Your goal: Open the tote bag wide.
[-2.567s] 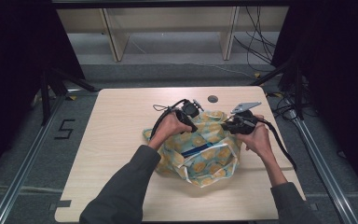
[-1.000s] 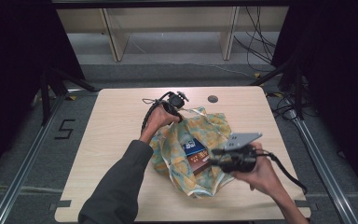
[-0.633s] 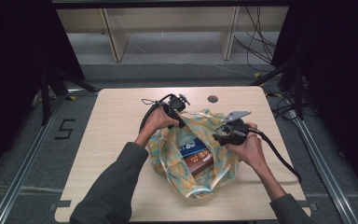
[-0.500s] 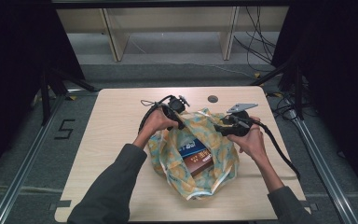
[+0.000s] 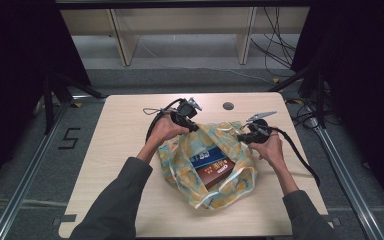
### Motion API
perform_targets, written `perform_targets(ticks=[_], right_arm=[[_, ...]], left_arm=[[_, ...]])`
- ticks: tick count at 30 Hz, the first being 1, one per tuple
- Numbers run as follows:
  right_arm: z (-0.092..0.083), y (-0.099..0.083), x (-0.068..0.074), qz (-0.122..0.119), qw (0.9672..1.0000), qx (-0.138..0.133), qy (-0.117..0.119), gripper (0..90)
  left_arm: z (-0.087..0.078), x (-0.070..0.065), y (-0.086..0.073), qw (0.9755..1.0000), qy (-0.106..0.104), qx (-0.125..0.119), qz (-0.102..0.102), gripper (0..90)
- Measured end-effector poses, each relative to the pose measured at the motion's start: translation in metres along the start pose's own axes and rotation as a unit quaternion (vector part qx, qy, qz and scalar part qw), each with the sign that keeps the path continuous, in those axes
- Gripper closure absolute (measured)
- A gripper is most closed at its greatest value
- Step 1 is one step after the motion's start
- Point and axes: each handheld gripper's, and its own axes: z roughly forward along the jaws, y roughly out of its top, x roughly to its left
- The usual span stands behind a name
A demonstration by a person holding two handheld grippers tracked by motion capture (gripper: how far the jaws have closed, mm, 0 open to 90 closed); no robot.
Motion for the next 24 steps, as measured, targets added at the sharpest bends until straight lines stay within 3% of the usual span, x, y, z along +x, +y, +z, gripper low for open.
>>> perform_targets(ticks=[1, 2, 3, 4, 5, 6, 7, 9, 11, 12, 15, 17, 18, 22, 24], right_arm=[[0.002, -0.002, -0.001, -0.009, 0.9996, -0.026, -0.005, 87.0], [-0.003, -0.002, 0.001, 0.004, 0.9998, -0.021, -0.006, 80.8], [-0.01, -0.001, 0.001, -0.006, 0.9995, -0.022, -0.02, 73.2], [-0.021, 0.0, 0.006, 0.018, 0.9995, -0.014, -0.023, 72.1], [-0.024, 0.0, 0.005, -0.008, 0.9987, -0.043, -0.026, 70.4], [-0.035, 0.003, 0.008, -0.012, 0.9985, -0.048, -0.02, 69.2], [-0.049, 0.006, 0.012, -0.031, 0.998, -0.054, -0.01, 67.6], [-0.064, 0.007, 0.022, -0.029, 0.9975, -0.064, 0.007, 64.1], [-0.071, 0.007, 0.036, -0.039, 0.996, -0.078, 0.02, 58.6], [-0.072, 0.007, 0.044, -0.05, 0.9958, -0.068, 0.033, 57.2], [-0.063, 0.006, 0.066, -0.086, 0.9945, -0.042, 0.043, 52.2], [-0.052, 0.005, 0.079, -0.095, 0.994, -0.026, 0.047, 49.4], [-0.046, 0.005, 0.082, -0.101, 0.9934, -0.031, 0.043, 49.2], [-0.027, 0.001, 0.094, -0.122, 0.9923, 0.007, 0.021, 47.3], [-0.022, 0.001, 0.096, -0.13, 0.9914, 0.011, 0.012, 54.6]], left_arm=[[0.005, 0.001, -0.001, 0.9999, 0.005, 0.008, -0.01, 84.9], [0.005, 0.001, -0.001, 0.9999, 0.005, 0.008, -0.01, 82.8], [0.014, 0.005, -0.003, 0.9994, 0.01, 0.021, -0.025, 81.1], [0.022, 0.011, -0.007, 0.9985, 0.008, 0.046, -0.029, 79.3], [0.027, 0.013, -0.009, 0.9981, 0.008, 0.053, -0.03, 77.7], [0.031, 0.013, -0.012, 0.9976, 0.009, 0.058, -0.038, 76.5], [0.033, 0.015, -0.014, 0.9975, 0.008, 0.06, -0.036, 73.9], [0.035, 0.016, -0.017, 0.9969, 0.008, 0.06, -0.049, 67.3], [0.033, 0.016, -0.019, 0.9967, 0.017, 0.058, -0.054, 59.3], [0.031, 0.014, -0.019, 0.9963, 0.022, 0.047, -0.068, 55.6], [0.012, 0.008, -0.019, 0.9955, 0.024, 0.044, -0.08, 40.4], [-0.006, 0.001, -0.02, 0.9958, 0.034, 0.044, -0.073, 33.3], [-0.017, -0.003, -0.023, 0.9966, 0.035, 0.046, -0.059, 31.5], [-0.051, -0.024, -0.036, 0.9971, 0.056, 0.031, -0.04, 29.0], [-0.061, -0.039, -0.043, 0.998, 0.053, 0.014, -0.031, 30.8]])
